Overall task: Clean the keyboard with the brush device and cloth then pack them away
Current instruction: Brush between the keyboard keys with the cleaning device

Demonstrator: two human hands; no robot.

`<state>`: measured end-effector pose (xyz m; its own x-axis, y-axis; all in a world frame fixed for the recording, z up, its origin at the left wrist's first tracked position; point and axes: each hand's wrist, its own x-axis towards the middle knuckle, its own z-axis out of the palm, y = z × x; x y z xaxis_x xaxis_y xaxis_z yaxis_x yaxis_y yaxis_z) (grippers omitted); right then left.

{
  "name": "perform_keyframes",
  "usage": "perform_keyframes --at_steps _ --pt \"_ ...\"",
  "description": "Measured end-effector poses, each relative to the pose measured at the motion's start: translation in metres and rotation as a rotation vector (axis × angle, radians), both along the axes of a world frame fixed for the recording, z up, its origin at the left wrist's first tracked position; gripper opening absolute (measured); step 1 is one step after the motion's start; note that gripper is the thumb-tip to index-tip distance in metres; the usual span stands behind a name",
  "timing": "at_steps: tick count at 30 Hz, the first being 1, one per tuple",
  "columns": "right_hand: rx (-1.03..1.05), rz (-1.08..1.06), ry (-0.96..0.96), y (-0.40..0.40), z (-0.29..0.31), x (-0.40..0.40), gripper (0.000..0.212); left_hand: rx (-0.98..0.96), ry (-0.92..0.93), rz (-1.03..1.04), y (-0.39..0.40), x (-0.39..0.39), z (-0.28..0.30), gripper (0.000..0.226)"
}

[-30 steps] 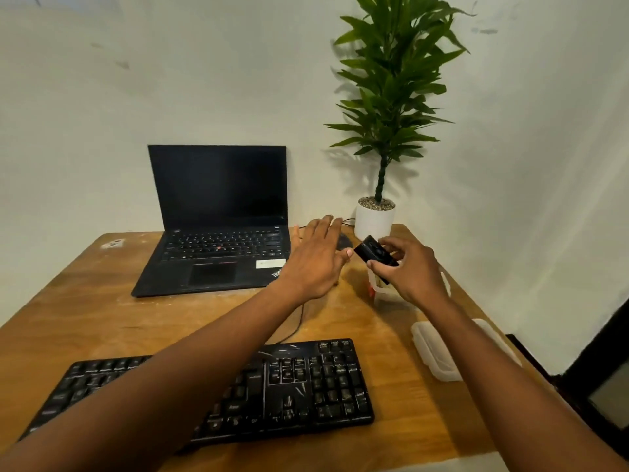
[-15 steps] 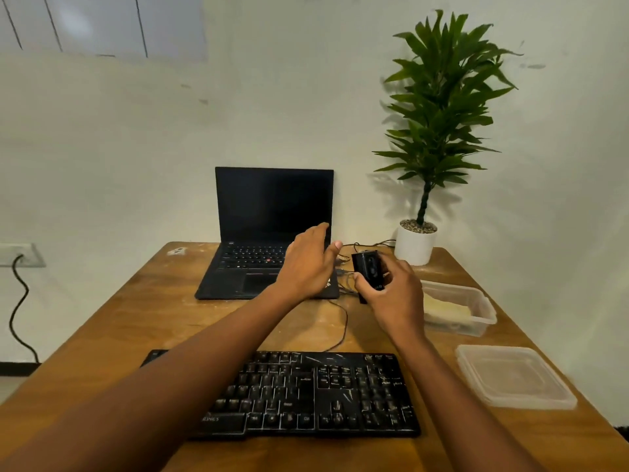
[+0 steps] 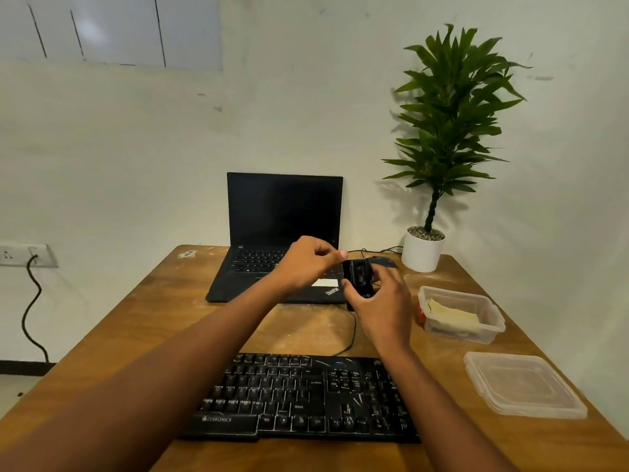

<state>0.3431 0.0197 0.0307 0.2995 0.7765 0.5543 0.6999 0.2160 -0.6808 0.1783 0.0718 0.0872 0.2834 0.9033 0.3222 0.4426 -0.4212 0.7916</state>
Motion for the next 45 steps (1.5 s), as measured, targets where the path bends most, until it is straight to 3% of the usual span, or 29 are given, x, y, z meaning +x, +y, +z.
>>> perform_keyframes --at_steps 11,18,24,29,45 --pt "0.006 0.021 0.082 -0.005 -0.002 -0.016 0.052 -0.086 -0.066 -0.057 -0.002 -0.005 -0.003 0.022" --pt "-0.088 0.236 0.363 -0.005 -0.006 -0.017 0.044 -0.087 -0.09 -0.104 0.001 -0.014 -0.001 0.021" --pt "-0.242 0.512 0.615 -0.01 -0.003 -0.014 0.021 -0.1 -0.127 -0.097 0.002 -0.03 -0.002 0.025" --pt "-0.267 0.59 0.752 -0.014 0.006 -0.024 0.02 -0.098 -0.147 -0.081 -0.002 -0.036 -0.001 0.026" --pt "-0.247 0.573 0.736 -0.011 -0.001 -0.043 0.019 -0.073 -0.122 -0.052 -0.006 -0.046 -0.007 0.017"
